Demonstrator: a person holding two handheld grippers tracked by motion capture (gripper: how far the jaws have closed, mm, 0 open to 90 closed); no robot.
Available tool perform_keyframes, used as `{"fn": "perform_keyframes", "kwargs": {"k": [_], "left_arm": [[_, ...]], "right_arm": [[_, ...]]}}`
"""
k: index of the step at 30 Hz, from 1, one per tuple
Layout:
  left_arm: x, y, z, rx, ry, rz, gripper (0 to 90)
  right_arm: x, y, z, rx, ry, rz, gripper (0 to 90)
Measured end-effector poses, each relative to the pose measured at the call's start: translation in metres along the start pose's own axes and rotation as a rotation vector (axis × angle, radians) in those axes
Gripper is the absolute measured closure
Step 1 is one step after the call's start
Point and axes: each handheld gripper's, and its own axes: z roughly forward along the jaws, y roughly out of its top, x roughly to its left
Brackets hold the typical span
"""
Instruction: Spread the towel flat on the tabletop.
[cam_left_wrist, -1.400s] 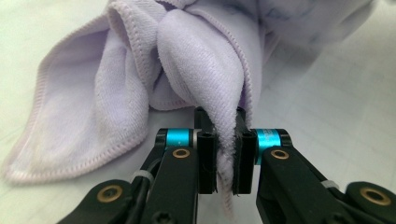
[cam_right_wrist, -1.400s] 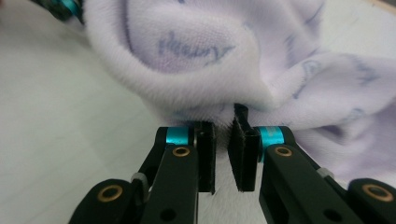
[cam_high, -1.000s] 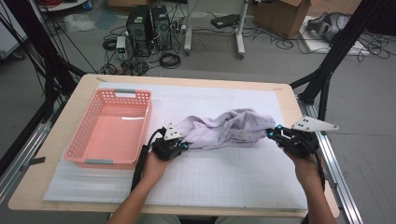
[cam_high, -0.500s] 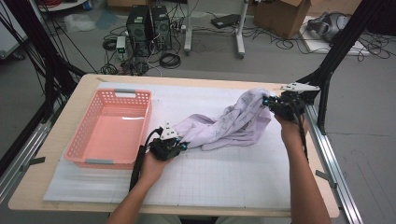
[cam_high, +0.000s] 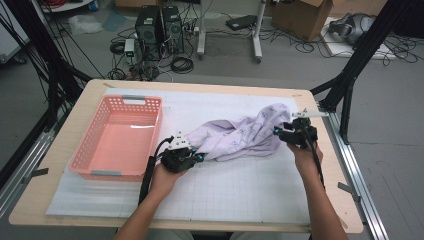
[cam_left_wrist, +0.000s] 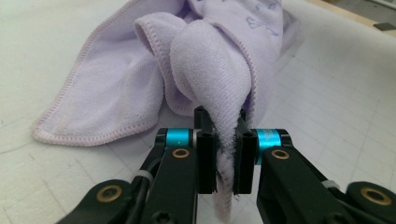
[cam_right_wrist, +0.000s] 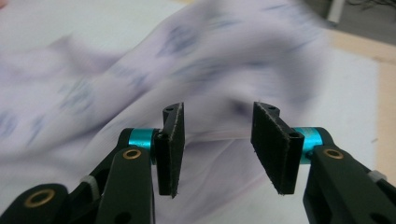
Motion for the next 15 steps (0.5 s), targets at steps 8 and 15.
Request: {"fn": "perform_keyframes", "kwargs": {"k": [8,15], "left_arm": [[-0.001,0.002,-0.002,-0.031,-0.015,-0.035,83.3],[0.001,0.004,-0.004,-0.047,-0.015,-0.065,83.4]], "right_arm": [[0.042,-0.043,0.010,0.079,0.167,-0.091,56.4],[0.073,-0.044,0.038,0.113,0.176,-0.222,59.0]]}}
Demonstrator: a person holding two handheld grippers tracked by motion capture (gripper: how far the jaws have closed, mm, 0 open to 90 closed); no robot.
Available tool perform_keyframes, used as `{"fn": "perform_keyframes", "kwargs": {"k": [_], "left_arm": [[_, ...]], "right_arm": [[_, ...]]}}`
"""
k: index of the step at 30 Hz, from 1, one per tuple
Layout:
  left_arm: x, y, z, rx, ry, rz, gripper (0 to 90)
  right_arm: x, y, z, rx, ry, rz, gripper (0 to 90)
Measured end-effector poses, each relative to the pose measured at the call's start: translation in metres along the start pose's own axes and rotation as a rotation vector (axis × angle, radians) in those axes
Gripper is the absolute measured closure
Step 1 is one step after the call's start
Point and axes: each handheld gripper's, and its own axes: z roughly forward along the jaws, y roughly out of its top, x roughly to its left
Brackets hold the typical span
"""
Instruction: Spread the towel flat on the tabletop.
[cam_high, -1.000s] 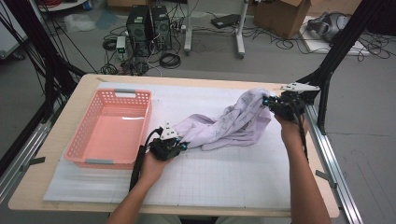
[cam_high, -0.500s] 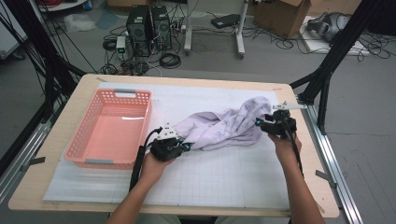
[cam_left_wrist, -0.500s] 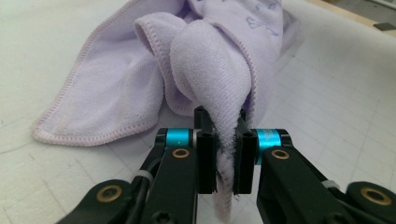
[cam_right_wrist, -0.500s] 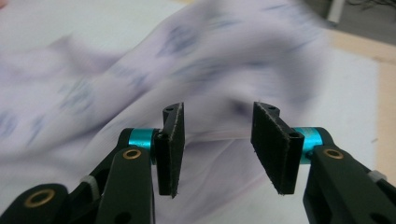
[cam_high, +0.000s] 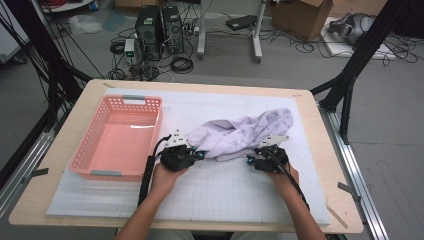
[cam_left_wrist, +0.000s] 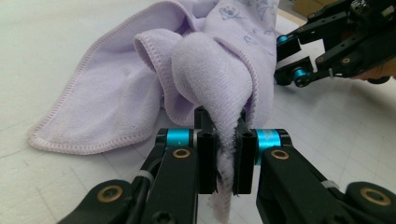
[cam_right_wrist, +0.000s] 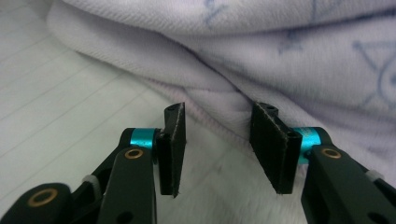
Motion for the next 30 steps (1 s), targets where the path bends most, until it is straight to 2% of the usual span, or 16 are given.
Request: {"fn": "perform_keyframes", "kwargs": {"k": [2,3,4,5,7,12,14,15,16,18,19,22,24,25,28,30], "left_arm": [[0.000,0.001,-0.001,-0.004,-0.005,-0.006,83.4],[0.000,0.002,-0.002,-0.005,-0.002,-0.004,83.4],[-0.001,0.002,-0.003,-0.007,-0.004,-0.002,83.4],[-0.001,0.003,-0.004,-0.009,-0.001,-0.001,83.4],[-0.001,0.003,-0.006,-0.008,-0.004,0.000,83.4],[-0.002,0.005,-0.008,-0.018,-0.012,-0.013,83.4],[-0.003,0.005,-0.007,-0.016,-0.013,-0.011,83.4],[-0.003,0.005,-0.007,-0.017,-0.013,-0.013,83.4],[-0.003,0.005,-0.007,-0.018,-0.012,-0.013,83.4],[-0.003,0.005,-0.007,-0.022,-0.011,-0.018,83.4],[-0.003,0.006,-0.007,-0.022,-0.012,-0.018,83.4],[-0.004,0.006,-0.008,-0.009,0.000,0.000,83.4],[-0.005,0.006,-0.008,-0.007,-0.001,-0.001,83.3],[-0.005,0.005,-0.008,-0.010,-0.002,-0.002,83.4],[-0.004,0.005,-0.009,-0.008,-0.006,-0.003,83.4],[-0.004,0.004,-0.009,-0.007,-0.009,-0.003,83.4]], "right_arm": [[-0.003,0.000,-0.001,0.003,0.017,-0.005,80.5],[-0.002,-0.001,-0.004,0.016,-0.004,-0.042,87.0],[-0.004,-0.002,-0.006,0.025,0.015,-0.054,89.2],[-0.008,-0.002,-0.010,0.041,0.030,-0.052,89.7],[-0.016,-0.007,-0.022,0.052,-0.005,-0.054,90.0],[-0.060,-0.023,-0.063,-0.022,-0.103,0.082,90.0],[-0.065,-0.025,-0.070,-0.058,-0.090,0.102,89.1],[-0.062,-0.025,-0.069,-0.068,-0.073,0.088,85.6],[-0.058,-0.024,-0.066,-0.073,-0.059,0.074,73.0],[-0.048,-0.021,-0.055,-0.073,-0.018,0.054,59.8],[-0.043,-0.020,-0.050,-0.072,-0.008,0.053,55.7],[-0.025,-0.015,-0.026,-0.038,0.022,0.027,52.9],[-0.014,-0.011,-0.012,-0.030,0.035,0.006,55.4],[-0.010,-0.010,-0.007,-0.011,0.031,-0.013,60.9],[-0.006,-0.008,-0.008,0.004,0.029,-0.034,83.8],[-0.008,-0.009,-0.012,0.025,0.042,-0.051,85.5]]}}
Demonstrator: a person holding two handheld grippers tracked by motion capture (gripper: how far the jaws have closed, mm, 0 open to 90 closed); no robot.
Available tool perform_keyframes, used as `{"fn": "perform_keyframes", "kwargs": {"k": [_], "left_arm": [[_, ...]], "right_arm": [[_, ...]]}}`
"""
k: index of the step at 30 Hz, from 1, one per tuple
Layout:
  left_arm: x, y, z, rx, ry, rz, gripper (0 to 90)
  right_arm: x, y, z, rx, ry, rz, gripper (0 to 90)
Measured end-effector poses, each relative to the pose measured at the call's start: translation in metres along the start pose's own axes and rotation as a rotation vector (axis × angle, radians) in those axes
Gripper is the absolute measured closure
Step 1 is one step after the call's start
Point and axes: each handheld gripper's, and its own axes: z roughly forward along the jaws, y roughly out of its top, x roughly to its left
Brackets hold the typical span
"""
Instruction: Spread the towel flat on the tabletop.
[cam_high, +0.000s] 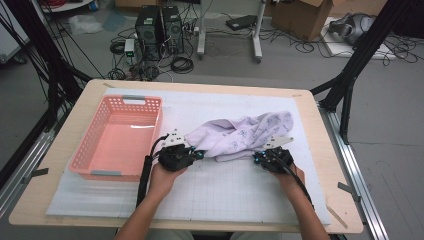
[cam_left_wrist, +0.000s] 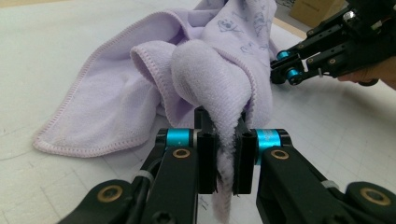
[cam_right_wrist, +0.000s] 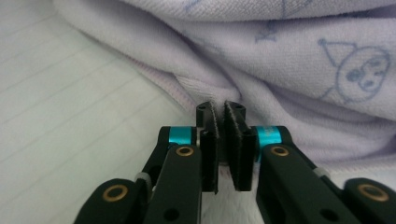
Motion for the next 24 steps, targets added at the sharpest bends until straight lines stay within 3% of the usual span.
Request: {"fn": "perform_keyframes", "kwargs": {"k": [2,4,9,11,13,15,16,17,20,21,24], "left_arm": [[0.000,-0.001,-0.001,0.002,0.000,-0.003,83.4],[0.003,-0.003,-0.003,0.010,0.000,-0.014,83.4],[0.007,-0.006,-0.003,0.024,0.006,-0.021,83.4],[0.007,-0.006,-0.001,0.026,-0.003,-0.019,83.3],[0.006,-0.007,0.001,0.027,-0.011,-0.006,80.0],[0.004,-0.007,0.005,0.037,0.042,-0.007,52.0],[0.002,-0.006,0.005,0.035,0.052,0.003,42.2],[0.001,-0.005,0.005,0.027,0.054,0.018,39.0],[-0.008,0.001,0.005,0.003,0.044,0.077,36.9],[-0.011,0.004,0.006,-0.005,0.017,0.096,38.2],[-0.019,0.010,0.019,0.037,-0.043,0.129,42.7]], "right_arm": [[-0.007,-0.003,-0.008,0.027,-0.007,-0.014,86.3],[-0.020,-0.010,-0.021,0.030,-0.030,0.007,86.3],[-0.065,-0.032,-0.059,0.037,-0.207,0.132,86.3],[-0.073,-0.036,-0.066,0.028,-0.236,0.171,85.9],[-0.071,-0.035,-0.066,0.005,-0.223,0.177,79.2],[-0.066,-0.033,-0.064,-0.025,-0.211,0.176,65.4],[-0.063,-0.032,-0.065,-0.040,-0.209,0.178,64.0],[-0.061,-0.031,-0.066,-0.051,-0.207,0.175,63.8],[-0.053,-0.030,-0.069,-0.085,-0.203,0.165,62.9],[-0.051,-0.029,-0.069,-0.090,-0.202,0.161,62.6],[-0.045,-0.027,-0.071,-0.113,-0.183,0.153,62.6]]}}
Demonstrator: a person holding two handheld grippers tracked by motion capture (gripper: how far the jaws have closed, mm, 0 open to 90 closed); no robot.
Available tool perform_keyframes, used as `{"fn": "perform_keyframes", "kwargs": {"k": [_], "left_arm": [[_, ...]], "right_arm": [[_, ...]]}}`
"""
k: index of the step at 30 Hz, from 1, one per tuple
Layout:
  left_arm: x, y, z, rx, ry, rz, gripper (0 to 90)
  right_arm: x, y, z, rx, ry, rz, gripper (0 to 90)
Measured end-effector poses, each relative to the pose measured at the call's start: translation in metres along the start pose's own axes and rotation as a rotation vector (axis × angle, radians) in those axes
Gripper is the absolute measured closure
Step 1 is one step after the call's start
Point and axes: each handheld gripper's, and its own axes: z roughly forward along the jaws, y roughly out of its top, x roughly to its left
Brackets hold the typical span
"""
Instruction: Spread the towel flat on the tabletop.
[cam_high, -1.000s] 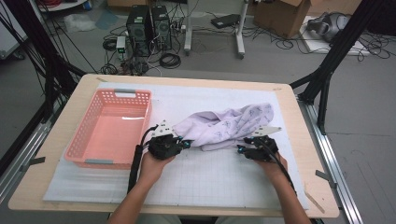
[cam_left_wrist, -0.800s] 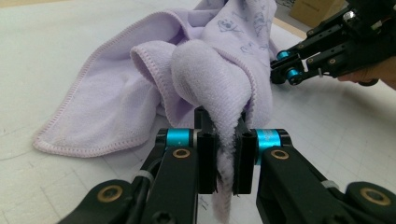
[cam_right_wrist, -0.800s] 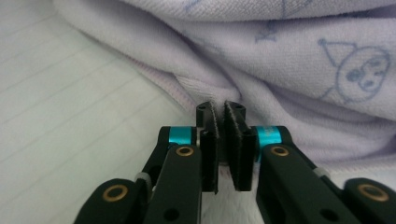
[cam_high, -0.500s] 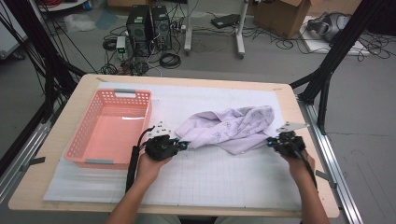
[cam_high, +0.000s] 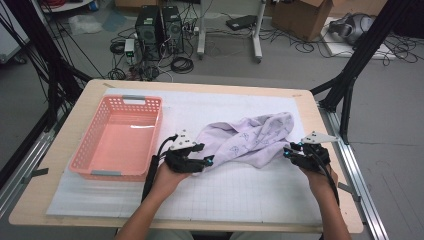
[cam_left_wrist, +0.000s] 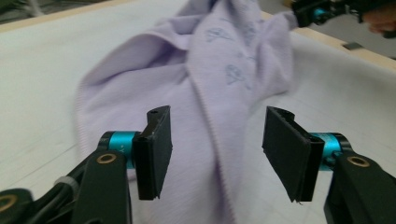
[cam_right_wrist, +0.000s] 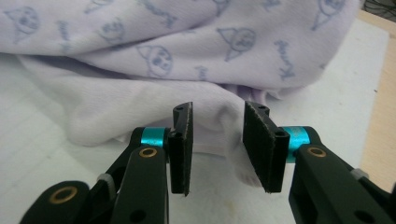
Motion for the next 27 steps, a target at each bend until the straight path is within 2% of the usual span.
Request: {"fn": "perform_keyframes", "kwargs": {"k": [2,4,10,12,13,16,17,18,19,21,23,25,27], "left_arm": [[-0.001,0.001,0.012,0.045,-0.016,0.005,43.1],[-0.001,-0.001,0.025,0.084,-0.016,-0.001,42.5],[0.000,-0.005,0.052,0.164,0.003,0.010,42.4],[-0.002,-0.004,0.055,0.176,0.011,0.019,46.0],[-0.003,-0.004,0.054,0.173,0.015,0.023,49.6],[-0.004,-0.002,0.051,0.179,-0.016,0.039,74.8],[-0.006,-0.002,0.050,0.178,-0.036,0.036,78.7],[-0.007,-0.001,0.049,0.175,-0.081,0.022,80.3],[-0.010,0.000,0.049,0.156,-0.146,0.000,80.8],[-0.020,0.005,0.047,0.112,-0.248,0.006,81.1],[-0.030,0.012,0.045,0.069,-0.315,0.018,81.1],[-0.034,0.017,0.044,0.040,-0.327,0.006,81.1],[-0.031,0.020,0.042,-0.017,-0.324,-0.040,81.1]], "right_arm": [[0.004,0.000,0.000,-0.017,0.015,0.000,62.6],[0.007,-0.001,0.000,-0.023,0.021,0.000,62.6],[0.011,-0.004,0.001,-0.026,0.036,-0.001,62.9],[0.011,-0.004,0.002,-0.028,0.031,-0.001,62.9],[0.010,-0.004,0.002,-0.029,0.031,0.000,62.9],[0.009,-0.003,0.001,-0.036,0.029,0.007,62.9],[0.009,-0.003,0.001,-0.037,0.028,0.007,62.9],[0.008,-0.003,0.001,-0.038,0.029,0.008,62.7],[0.008,-0.002,0.000,-0.042,0.030,0.010,62.3],[0.008,-0.002,0.000,-0.041,0.024,0.014,62.0],[0.007,0.000,0.001,-0.041,0.025,0.021,61.8],[0.008,0.001,0.001,-0.044,0.024,0.020,61.6],[0.009,0.001,0.001,-0.044,0.028,0.023,61.6]]}}
